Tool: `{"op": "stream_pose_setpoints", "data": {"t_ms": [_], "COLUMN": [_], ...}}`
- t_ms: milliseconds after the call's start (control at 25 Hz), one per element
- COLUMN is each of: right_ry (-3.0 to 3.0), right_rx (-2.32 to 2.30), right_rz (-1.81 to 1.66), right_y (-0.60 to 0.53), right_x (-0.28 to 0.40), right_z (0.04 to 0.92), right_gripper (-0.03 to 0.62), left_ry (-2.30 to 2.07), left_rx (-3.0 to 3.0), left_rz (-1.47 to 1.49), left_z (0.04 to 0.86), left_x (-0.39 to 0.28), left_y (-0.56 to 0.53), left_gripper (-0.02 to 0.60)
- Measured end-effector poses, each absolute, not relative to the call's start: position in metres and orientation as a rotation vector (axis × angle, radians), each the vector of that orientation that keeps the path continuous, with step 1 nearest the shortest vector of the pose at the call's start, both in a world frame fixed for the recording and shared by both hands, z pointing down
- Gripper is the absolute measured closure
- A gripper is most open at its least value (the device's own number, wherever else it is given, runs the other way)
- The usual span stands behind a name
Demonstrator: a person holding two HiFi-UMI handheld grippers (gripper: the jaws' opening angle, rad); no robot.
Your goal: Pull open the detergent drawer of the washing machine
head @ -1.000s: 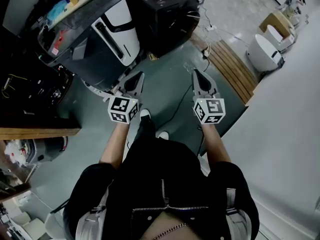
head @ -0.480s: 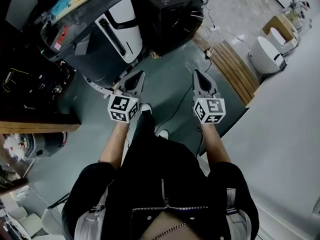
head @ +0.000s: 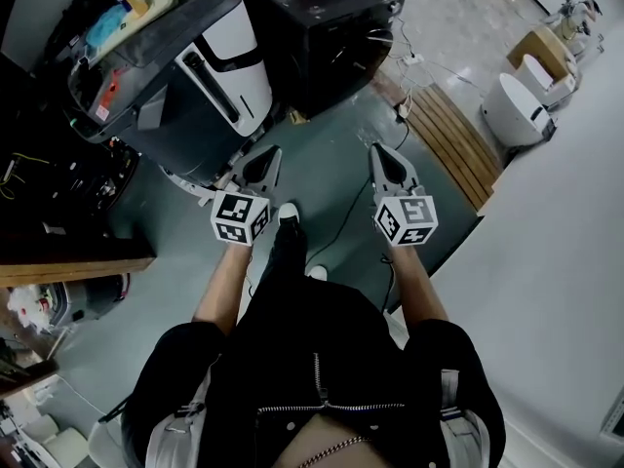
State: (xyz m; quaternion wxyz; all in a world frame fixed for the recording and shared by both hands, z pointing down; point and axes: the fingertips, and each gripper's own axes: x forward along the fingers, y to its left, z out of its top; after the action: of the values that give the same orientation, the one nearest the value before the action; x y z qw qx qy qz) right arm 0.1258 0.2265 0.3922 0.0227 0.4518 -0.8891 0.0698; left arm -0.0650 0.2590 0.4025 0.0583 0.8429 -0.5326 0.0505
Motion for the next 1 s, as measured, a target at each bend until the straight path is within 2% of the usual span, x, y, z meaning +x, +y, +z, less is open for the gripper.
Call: {"op": "stream_pose_setpoints", "data": {"t_ms": [680, 1000], "right_ry": [-2.689, -2.681], "right_rx": [1.489, 1.523], "right_rz": [0.257, 0.292], "right_y": [0.028, -0.029], "right_x": [0.065, 0.034], "right_z": [0.381, 0.382], "right_gripper": [0.588, 0.588], "left_ry": [-1.488, -1.443], "left_rx": [2.631, 2.653], "left_rz": [0.187, 0.186], "left_z": [0.402, 0.402], "left_x": [-0.116, -0.141], "left_y": [0.052, -0.01], "left_gripper": [0.561, 0.561]}}
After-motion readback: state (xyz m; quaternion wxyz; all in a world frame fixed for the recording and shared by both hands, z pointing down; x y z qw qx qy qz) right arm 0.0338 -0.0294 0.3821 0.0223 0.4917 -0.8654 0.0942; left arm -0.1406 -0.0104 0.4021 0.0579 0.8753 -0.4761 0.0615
